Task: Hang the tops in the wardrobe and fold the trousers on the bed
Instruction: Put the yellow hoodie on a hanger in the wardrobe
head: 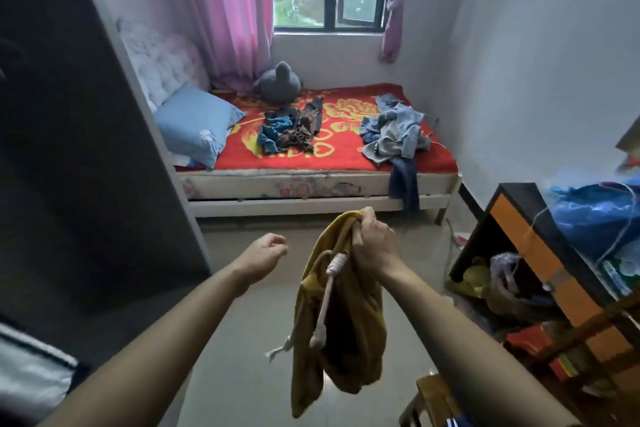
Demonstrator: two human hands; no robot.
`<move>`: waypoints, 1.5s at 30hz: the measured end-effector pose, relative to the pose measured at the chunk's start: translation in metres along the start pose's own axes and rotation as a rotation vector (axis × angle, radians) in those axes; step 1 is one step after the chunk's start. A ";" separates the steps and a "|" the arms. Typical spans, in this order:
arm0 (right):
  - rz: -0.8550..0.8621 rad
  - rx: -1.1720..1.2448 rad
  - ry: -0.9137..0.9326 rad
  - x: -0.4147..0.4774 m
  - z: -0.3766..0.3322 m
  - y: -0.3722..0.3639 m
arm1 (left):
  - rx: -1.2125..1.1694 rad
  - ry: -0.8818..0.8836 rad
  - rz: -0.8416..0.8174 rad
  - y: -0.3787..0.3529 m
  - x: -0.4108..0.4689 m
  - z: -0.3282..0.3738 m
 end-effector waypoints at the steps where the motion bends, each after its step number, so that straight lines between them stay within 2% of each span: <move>1: 0.003 0.005 0.009 0.006 -0.014 -0.013 | 0.039 0.046 -0.010 0.011 -0.001 -0.019; 4: 0.035 0.143 -0.016 0.024 -0.049 -0.042 | 0.155 0.243 -0.088 0.034 -0.010 -0.066; 7: 0.079 0.277 -0.014 0.045 -0.076 -0.057 | 0.222 0.464 -0.279 0.040 -0.017 -0.104; 9: 0.086 0.359 0.025 0.059 -0.092 -0.064 | -0.012 0.586 -0.309 0.039 -0.014 -0.123; 11: 0.086 0.433 0.065 0.071 -0.104 -0.072 | -0.356 0.675 -0.195 0.040 -0.006 -0.133; 13: 0.064 0.494 0.091 0.085 -0.112 -0.082 | -0.608 0.605 -0.007 0.044 0.007 -0.135; 16: 0.007 0.549 0.091 0.111 -0.118 -0.098 | -0.734 0.429 0.314 0.069 0.033 -0.133; 21: -0.234 0.510 0.027 0.169 -0.111 -0.139 | -0.918 0.317 0.601 0.156 0.078 -0.115; 26: -0.560 0.319 0.049 0.227 -0.107 -0.192 | -1.040 0.010 0.768 0.236 0.098 -0.067; 28: -0.711 0.265 0.097 0.246 -0.120 -0.208 | -0.998 -0.106 0.788 0.267 0.100 -0.043; 29: -0.734 0.263 0.137 0.256 -0.131 -0.212 | -0.948 -0.136 0.780 0.279 0.100 -0.030; 33: -0.587 0.263 0.469 0.300 -0.186 -0.222 | -0.707 -0.133 0.693 0.292 0.108 0.005; 35: -0.704 0.273 0.583 0.318 -0.215 -0.229 | -0.674 -0.141 0.700 0.295 0.109 0.017; 38: -0.955 0.148 0.756 0.334 -0.247 -0.247 | -0.653 -0.183 0.748 0.307 0.099 0.034; 40: -1.001 0.181 0.751 0.335 -0.263 -0.260 | -0.595 -0.194 0.800 0.318 0.087 0.038; 42: -0.932 0.317 0.689 0.331 -0.279 -0.269 | -0.441 -0.160 0.885 0.329 0.074 0.029; 45: -0.803 0.666 0.535 0.321 -0.315 -0.270 | -0.192 -0.025 1.163 0.347 0.052 -0.002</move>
Point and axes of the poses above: each hand's wrist, its own x-axis towards the middle knuckle, its own y-axis out of the back of the hand, z = x × y, the point moved 1 cm from there along x, towards the middle knuckle, and after that the axes turned 2 degrees about -z, right-handed, at the moved point
